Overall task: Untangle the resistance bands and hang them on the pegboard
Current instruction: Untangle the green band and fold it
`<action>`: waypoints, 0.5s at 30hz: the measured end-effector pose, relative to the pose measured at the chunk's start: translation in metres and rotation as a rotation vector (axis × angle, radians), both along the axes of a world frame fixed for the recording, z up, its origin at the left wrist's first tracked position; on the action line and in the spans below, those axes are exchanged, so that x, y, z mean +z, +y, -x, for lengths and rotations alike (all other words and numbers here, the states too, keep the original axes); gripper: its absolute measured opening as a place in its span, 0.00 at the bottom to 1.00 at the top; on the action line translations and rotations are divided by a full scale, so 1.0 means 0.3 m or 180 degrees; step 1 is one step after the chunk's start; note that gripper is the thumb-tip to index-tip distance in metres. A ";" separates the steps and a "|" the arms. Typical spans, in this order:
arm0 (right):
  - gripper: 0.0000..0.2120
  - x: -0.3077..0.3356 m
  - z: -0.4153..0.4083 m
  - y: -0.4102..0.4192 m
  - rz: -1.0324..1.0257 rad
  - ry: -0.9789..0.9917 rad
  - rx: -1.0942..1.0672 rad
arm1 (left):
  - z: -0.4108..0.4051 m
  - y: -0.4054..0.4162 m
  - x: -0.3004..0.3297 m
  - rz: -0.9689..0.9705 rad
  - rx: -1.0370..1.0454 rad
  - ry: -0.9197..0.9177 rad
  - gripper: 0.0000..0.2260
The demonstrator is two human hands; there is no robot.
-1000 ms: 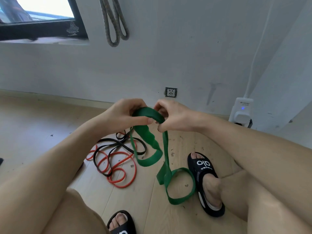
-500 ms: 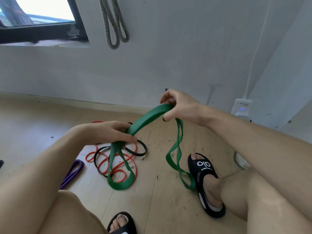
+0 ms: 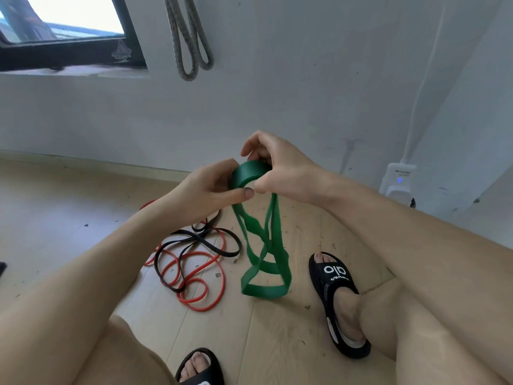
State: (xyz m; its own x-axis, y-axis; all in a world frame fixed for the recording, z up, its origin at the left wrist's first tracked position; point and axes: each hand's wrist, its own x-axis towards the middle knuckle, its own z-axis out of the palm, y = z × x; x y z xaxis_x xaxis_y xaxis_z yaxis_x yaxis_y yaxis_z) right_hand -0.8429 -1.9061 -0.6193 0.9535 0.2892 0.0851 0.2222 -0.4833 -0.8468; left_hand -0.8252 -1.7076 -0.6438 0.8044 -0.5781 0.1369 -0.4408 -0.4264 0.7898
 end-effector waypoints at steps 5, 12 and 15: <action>0.23 -0.014 -0.003 -0.038 0.0351 0.0025 0.0073 | -0.007 0.004 0.016 -0.0180 0.0064 -0.0138 0.15; 0.20 -0.066 -0.014 -0.039 0.0668 0.0542 0.0224 | -0.003 0.019 0.023 -0.0397 -0.0015 -0.0505 0.11; 0.19 -0.093 -0.005 -0.028 0.0843 0.0659 0.0407 | -0.001 0.035 0.023 -0.0362 0.0012 -0.0520 0.07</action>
